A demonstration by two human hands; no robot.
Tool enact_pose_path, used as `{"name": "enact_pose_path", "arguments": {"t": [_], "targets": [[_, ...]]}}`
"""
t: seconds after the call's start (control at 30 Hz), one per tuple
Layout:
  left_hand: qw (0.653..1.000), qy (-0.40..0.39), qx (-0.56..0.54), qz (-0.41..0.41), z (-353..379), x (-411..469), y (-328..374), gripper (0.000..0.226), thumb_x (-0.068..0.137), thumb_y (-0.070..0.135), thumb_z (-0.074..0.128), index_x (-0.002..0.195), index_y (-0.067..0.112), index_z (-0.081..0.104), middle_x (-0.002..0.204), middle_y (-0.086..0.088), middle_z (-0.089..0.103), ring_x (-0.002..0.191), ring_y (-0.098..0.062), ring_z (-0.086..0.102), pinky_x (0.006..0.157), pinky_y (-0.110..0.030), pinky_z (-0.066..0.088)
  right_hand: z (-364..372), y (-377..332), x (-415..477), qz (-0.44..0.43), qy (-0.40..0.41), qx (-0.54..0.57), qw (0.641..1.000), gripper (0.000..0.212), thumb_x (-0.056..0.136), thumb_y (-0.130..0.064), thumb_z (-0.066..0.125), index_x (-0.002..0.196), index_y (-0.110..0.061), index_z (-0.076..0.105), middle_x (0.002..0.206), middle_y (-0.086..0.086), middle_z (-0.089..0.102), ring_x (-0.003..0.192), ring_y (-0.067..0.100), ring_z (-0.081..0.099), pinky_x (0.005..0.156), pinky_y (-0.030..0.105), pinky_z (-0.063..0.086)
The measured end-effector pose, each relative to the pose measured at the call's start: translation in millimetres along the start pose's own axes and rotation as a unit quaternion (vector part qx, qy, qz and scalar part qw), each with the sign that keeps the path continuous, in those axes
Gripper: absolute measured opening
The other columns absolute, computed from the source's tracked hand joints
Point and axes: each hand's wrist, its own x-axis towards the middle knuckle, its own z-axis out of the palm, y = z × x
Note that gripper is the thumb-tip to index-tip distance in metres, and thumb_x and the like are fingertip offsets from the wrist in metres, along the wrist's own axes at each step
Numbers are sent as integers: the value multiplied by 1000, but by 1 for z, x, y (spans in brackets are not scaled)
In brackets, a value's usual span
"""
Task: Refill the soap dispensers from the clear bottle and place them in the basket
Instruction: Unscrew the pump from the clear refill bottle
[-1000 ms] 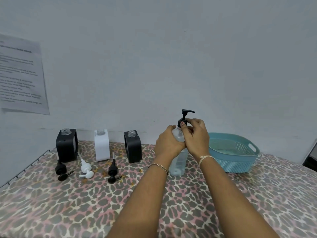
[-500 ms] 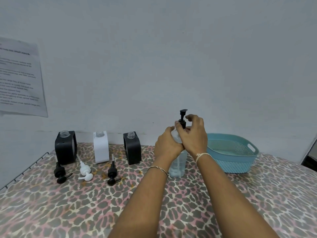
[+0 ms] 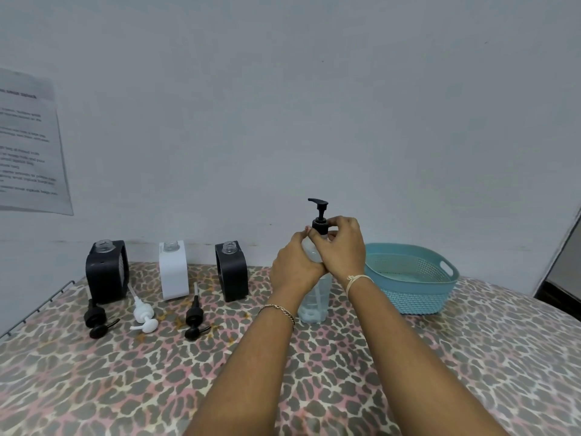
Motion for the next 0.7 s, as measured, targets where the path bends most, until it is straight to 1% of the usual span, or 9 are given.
{"name": "enact_pose_path", "arguments": {"t": [0.07,0.13,0.2,0.27,0.33,0.43,0.5,0.6,0.7], "targets": [[1000,-4,-2,-2,-1,0,1,73,71,42,74,136,31,41,102,2,67,90,-19,64,70,-31,51,-1,1,1,2,-12,26,1000,37,84,-43,69,112,-19,61,116,-4,48,84,6,58,77,24,48],[1000,-7,4,-2,-1,0,1,78,69,44,75,138,31,40,108,2,66,94,-20,64,74,-32,52,-3,-1,2,-4,-19,49,999,33,87,-39,66,114,-20,61,114,-4,49,83,4,57,79,22,46],[1000,-12,10,-3,-2,-1,2,82,68,47,77,139,30,39,114,2,65,99,-21,64,76,-33,52,-7,-6,5,-8,-12,80,997,26,90,-35,64,111,-20,62,110,-2,53,85,4,56,79,18,42],[1000,-15,9,-5,-2,-1,3,85,66,51,77,139,30,39,116,3,65,103,-21,63,80,-35,52,-12,-12,9,-11,-4,96,995,21,90,-34,63,106,-21,63,107,0,56,93,8,56,82,20,40],[1000,-14,11,-4,-3,-1,3,88,63,55,77,139,30,40,118,3,64,105,-21,62,82,-36,52,-17,-19,13,-15,3,111,994,15,91,-33,63,103,-23,62,104,-1,60,96,10,57,80,19,39],[1000,-8,22,3,-3,-3,3,90,64,57,77,140,29,38,125,3,61,111,-21,60,84,-35,49,-30,-30,17,-17,11,161,987,6,94,-28,61,99,-26,58,90,-13,62,83,6,58,71,13,42],[999,-6,31,4,-2,-3,2,90,64,57,76,141,30,37,127,2,60,112,-22,59,86,-36,49,-38,-38,20,-24,18,187,982,4,94,-28,59,99,-27,58,87,-18,61,75,1,57,66,10,43],[999,-2,49,3,-1,-4,4,89,65,56,74,141,30,36,125,2,60,111,-22,59,85,-36,51,-53,-49,28,-38,45,214,975,6,95,-27,58,100,-25,60,88,-14,63,72,-2,56,61,4,41],[998,-1,66,1,1,-4,7,86,68,53,73,142,30,35,124,3,60,110,-23,59,83,-34,49,-68,-58,36,-43,72,234,969,7,96,-25,56,102,-24,61,87,-11,62,69,-4,54,60,3,40]]}}
